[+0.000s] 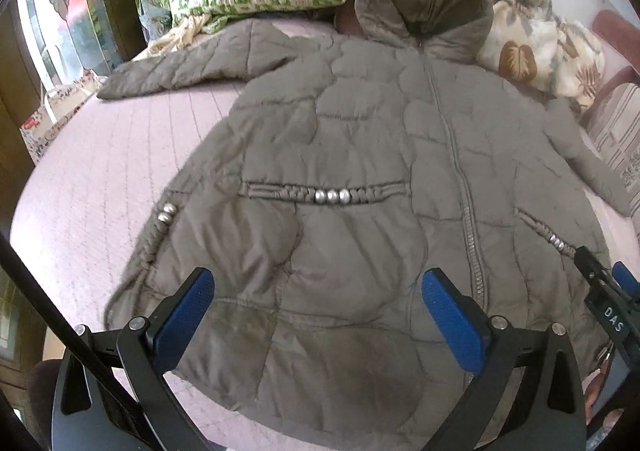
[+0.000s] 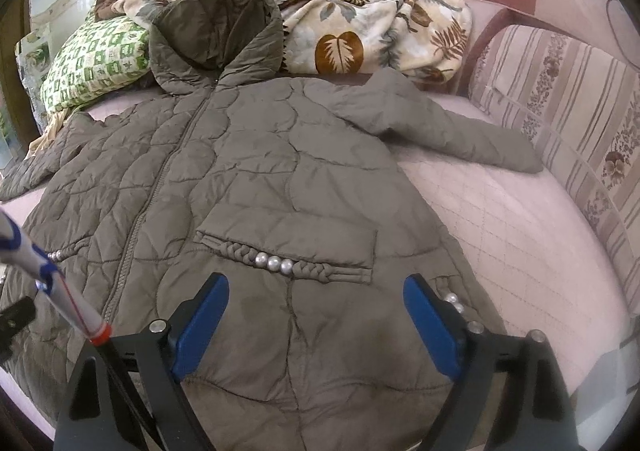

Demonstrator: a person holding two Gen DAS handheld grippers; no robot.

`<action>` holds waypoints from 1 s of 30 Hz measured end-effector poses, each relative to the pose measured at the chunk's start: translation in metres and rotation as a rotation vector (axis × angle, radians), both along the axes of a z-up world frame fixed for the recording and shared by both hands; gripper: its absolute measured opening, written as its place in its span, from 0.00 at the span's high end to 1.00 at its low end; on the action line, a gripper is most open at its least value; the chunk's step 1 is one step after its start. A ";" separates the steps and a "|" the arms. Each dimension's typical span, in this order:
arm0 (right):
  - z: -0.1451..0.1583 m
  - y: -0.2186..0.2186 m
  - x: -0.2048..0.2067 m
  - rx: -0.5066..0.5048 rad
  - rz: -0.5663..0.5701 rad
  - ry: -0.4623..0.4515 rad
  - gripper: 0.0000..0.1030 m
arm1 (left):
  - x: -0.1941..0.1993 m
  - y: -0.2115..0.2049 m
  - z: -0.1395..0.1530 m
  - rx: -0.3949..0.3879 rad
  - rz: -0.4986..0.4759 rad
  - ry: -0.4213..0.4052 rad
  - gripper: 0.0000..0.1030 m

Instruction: Fold large clothes

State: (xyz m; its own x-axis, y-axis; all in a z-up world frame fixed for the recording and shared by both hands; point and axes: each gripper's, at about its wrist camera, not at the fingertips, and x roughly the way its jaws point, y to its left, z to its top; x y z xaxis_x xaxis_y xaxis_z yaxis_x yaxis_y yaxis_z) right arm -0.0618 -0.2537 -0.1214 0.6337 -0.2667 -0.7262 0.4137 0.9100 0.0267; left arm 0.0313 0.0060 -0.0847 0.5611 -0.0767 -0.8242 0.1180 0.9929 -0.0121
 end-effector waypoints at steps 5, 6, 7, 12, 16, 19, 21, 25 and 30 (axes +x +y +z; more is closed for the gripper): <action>0.000 0.000 0.001 0.006 -0.006 -0.008 0.11 | -0.005 0.001 0.016 0.021 0.003 -0.051 0.00; 0.000 0.000 0.001 0.005 -0.008 -0.008 0.11 | -0.007 0.001 0.018 0.033 0.004 -0.065 0.00; 0.000 0.000 0.002 0.002 -0.010 -0.006 0.11 | -0.007 0.001 0.020 0.041 0.005 -0.073 0.00; -0.003 -0.001 0.003 0.005 -0.013 0.000 0.11 | -0.002 0.011 0.028 0.021 0.016 -0.081 0.00; -0.003 -0.001 0.004 0.003 -0.015 -0.003 0.11 | 0.002 0.022 0.032 0.012 0.032 -0.081 0.00; -0.003 -0.001 0.004 0.002 -0.011 -0.008 0.11 | 0.001 0.025 0.034 0.036 0.040 -0.098 0.00; -0.004 0.000 0.005 -0.002 -0.008 -0.007 0.11 | 0.001 0.026 0.036 0.056 0.039 -0.115 0.00; -0.004 0.002 0.007 -0.002 -0.005 -0.005 0.11 | 0.001 0.032 0.039 0.068 0.047 -0.136 0.00; -0.005 0.003 0.008 -0.011 -0.001 -0.006 0.11 | 0.006 0.043 0.039 0.061 0.066 -0.134 0.00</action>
State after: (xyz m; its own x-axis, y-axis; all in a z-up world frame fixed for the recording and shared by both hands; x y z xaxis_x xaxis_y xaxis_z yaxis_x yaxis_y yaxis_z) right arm -0.0541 -0.2502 -0.1267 0.6382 -0.2749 -0.7191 0.4141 0.9100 0.0196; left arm 0.0370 0.0487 -0.0461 0.6686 0.0118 -0.7435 0.0490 0.9970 0.0599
